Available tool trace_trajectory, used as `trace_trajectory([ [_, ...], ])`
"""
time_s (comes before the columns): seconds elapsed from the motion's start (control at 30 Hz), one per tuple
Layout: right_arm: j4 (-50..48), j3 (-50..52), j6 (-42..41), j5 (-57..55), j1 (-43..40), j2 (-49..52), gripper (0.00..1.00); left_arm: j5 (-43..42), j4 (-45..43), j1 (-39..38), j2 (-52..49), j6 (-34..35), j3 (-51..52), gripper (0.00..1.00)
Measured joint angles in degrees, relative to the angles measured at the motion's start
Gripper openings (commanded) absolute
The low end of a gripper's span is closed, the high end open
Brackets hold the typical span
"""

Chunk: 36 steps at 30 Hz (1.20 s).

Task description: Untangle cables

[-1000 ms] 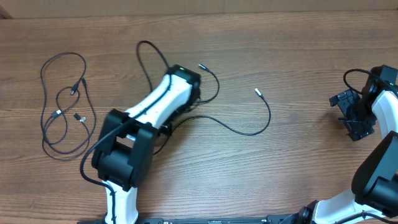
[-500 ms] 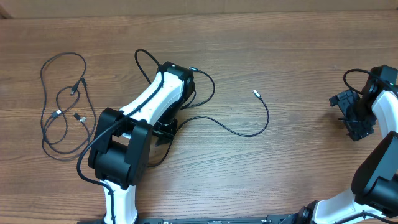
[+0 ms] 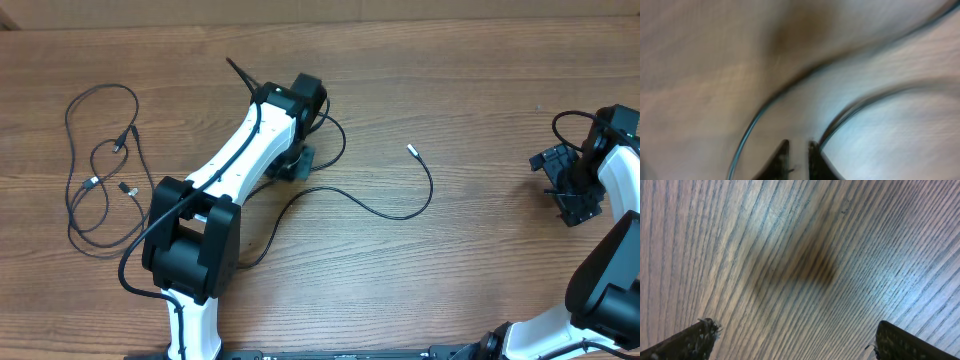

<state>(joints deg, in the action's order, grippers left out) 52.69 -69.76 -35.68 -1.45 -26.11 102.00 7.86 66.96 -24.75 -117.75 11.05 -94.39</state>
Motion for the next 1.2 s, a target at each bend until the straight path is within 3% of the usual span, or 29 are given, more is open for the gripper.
trace_trajectory([
  [0.23, 0.0, 0.0, 0.0, 0.0, 0.0, 0.0, 1.00, -7.3, -16.4, 0.0, 0.0, -0.9, -0.3, 0.05],
  [0.33, 0.0, 0.0, 0.0, 0.0, 0.0, 0.0, 1.00, -9.2, -19.9, 0.0, 0.0, -2.3, -0.3, 0.23],
  [0.47, 0.0, 0.0, 0.0, 0.0, 0.0, 0.0, 1.00, -10.0, -22.9, 0.0, -0.5, -3.6, -0.4, 0.31],
  [0.9, 0.0, 0.0, 0.0, 0.0, 0.0, 0.0, 1.00, -19.2, -25.2, -0.3, -7.7, -17.5, -0.4, 0.52],
  [1.2, 0.0, 0.0, 0.1, 0.0, 0.0, 0.0, 1.00, -25.2, -22.6, -0.8, -10.1, -25.5, -0.9, 0.56],
])
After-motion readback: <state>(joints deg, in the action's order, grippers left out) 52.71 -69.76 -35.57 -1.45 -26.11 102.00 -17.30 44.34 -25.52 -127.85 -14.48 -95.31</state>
